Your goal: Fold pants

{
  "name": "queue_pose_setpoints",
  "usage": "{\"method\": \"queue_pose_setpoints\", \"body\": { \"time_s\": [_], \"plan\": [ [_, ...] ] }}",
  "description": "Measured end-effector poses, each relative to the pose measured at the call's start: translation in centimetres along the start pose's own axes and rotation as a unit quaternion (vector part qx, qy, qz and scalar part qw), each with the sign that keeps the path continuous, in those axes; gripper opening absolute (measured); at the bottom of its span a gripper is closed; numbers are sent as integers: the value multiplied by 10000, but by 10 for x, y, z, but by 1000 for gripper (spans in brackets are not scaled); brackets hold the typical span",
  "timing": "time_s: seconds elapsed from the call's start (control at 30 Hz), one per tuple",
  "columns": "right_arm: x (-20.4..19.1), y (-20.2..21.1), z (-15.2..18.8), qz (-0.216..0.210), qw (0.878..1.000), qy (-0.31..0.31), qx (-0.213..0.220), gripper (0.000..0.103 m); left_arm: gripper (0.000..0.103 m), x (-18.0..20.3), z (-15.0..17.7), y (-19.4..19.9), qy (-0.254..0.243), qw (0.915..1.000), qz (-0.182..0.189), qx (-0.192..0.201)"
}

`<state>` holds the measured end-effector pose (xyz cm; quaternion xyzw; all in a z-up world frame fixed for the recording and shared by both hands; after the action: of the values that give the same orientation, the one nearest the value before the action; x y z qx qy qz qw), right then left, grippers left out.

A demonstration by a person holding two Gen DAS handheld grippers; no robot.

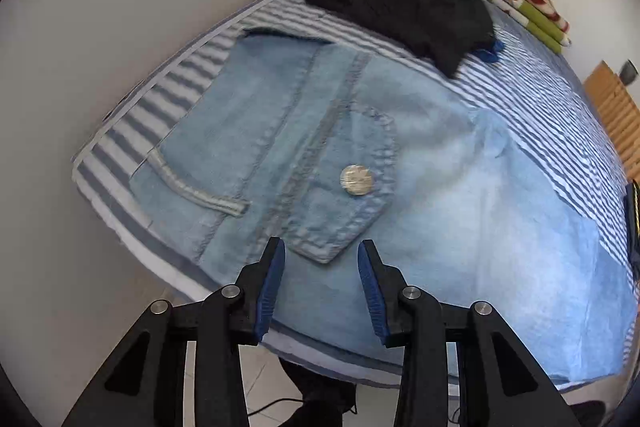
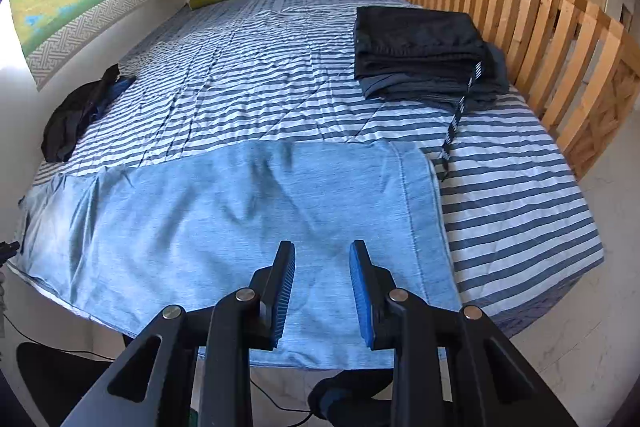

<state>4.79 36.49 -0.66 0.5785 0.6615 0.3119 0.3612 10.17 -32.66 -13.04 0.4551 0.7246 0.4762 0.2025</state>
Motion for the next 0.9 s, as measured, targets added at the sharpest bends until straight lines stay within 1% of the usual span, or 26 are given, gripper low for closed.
{"method": "queue_pose_setpoints", "body": {
  "time_s": [0.1,0.13,0.2,0.27,0.33,0.4,0.53,0.6,0.67,0.8,0.83,0.9],
  "plan": [
    [11,-7,2,-80,9997,-190,-134,27,44,49,-4,10,-324,9980,528,87],
    [19,-8,3,-105,9994,-303,-146,28,44,71,-3,13,-489,9964,692,99],
    [41,-8,6,-142,9979,-607,-175,31,45,128,-1,10,-974,9908,940,83],
    [68,-8,11,-113,9952,-941,-236,32,48,187,5,7,-1486,9815,1207,25],
    [97,-8,19,-57,9909,-1304,-315,32,49,246,22,13,-2054,9673,1488,-36],
    [122,-6,30,-95,9855,-1650,-390,33,50,306,47,20,-2650,9487,1722,-86],
    [159,-5,54,-231,9742,-2190,-495,36,51,423,101,38,-3696,9026,2196,-213],
    [169,-6,65,-451,9669,-2451,-546,37,51,476,129,47,-4098,8785,2444,-264],
    [170,-9,76,-793,9584,-2662,-649,37,51,525,158,56,-4431,8559,2649,-309],
    [166,-17,89,-1257,9435,-2972,-757,37,51,602,217,71,-5050,8082,3005,-378],
    [166,-18,92,-1342,9397,-3052,-766,37,51,618,231,73,-5162,7989,3061,-394],
    [168,-20,99,-1478,9309,-3262,-717,37,51,646,260,76,-5349,7801,3199,-547]
  ]
}}
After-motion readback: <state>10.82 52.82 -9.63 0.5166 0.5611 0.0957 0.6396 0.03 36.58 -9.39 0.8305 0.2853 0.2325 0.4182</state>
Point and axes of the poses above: each gripper's, at about its wrist camera, not at the fingertips, and y roughly against the way its jaws point, x to its right, z to its underside, the point moved 4 cm from there along -y, roughly the way its jaws point, and after that the axes turned 2 degrees about -y, right-handed, at the moved point
